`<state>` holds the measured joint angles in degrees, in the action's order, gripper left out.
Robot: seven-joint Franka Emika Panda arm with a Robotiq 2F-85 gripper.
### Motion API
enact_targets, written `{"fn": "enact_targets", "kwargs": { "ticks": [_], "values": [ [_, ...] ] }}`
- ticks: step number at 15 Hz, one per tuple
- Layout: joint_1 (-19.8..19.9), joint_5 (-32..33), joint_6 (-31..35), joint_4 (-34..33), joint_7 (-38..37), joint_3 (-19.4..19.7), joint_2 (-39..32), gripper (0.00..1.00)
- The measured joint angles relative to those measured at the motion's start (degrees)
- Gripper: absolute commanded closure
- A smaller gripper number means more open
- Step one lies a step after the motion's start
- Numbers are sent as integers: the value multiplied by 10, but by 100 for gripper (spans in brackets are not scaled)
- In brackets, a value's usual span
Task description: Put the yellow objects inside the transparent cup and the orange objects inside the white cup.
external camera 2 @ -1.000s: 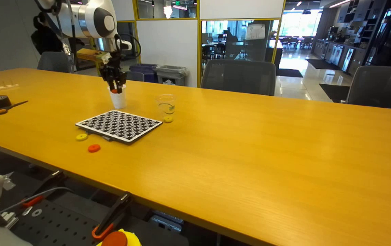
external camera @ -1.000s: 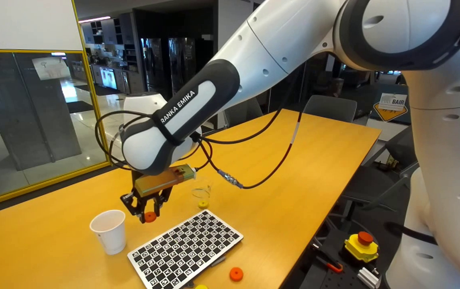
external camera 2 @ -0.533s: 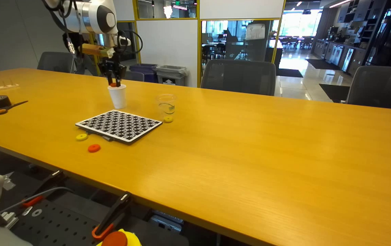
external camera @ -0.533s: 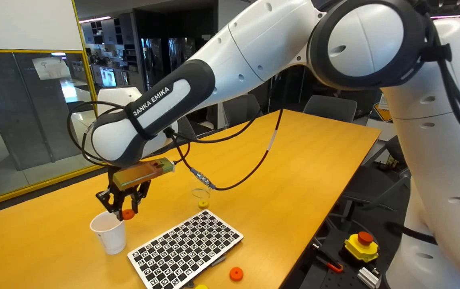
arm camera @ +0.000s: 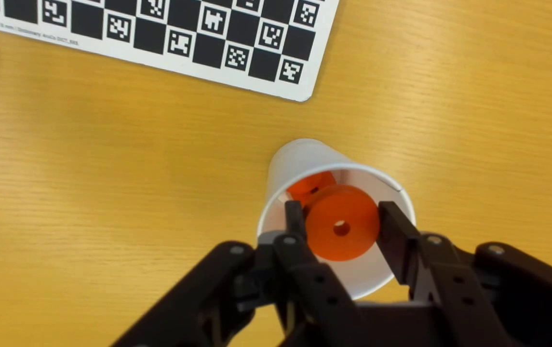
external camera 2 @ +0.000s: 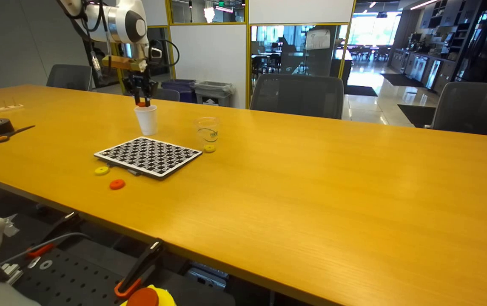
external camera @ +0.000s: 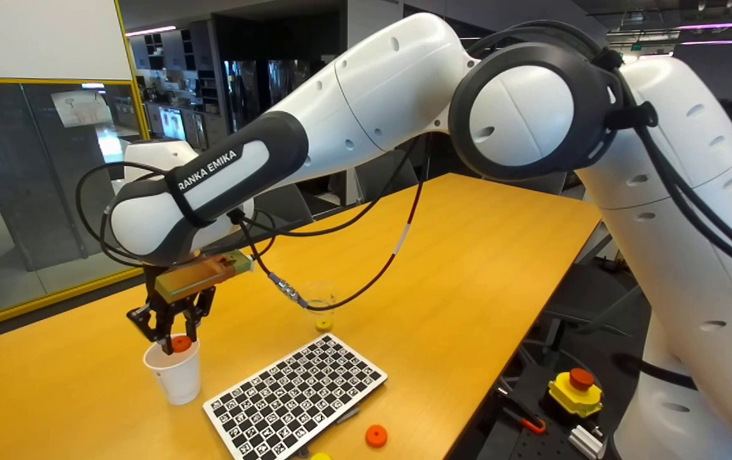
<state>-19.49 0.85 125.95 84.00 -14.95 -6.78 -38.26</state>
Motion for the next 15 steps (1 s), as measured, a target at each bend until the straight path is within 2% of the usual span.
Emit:
{"fn": "enact_targets", "kwargs": {
  "ticks": [1,2,3,4,7,8,15],
  "values": [
    [0,0,-7,-13,4,0,-8,63],
    [-1,0,-12,-25,7,0,-16,33],
    [-1,0,-17,-36,9,0,-23,32],
    [-1,0,-21,-46,11,0,-30,27],
    [-1,0,-31,-71,15,0,-46,3],
    [-1,0,-33,-77,16,0,-50,0],
    [-1,0,-45,-72,15,1,-46,0]
  ]
}}
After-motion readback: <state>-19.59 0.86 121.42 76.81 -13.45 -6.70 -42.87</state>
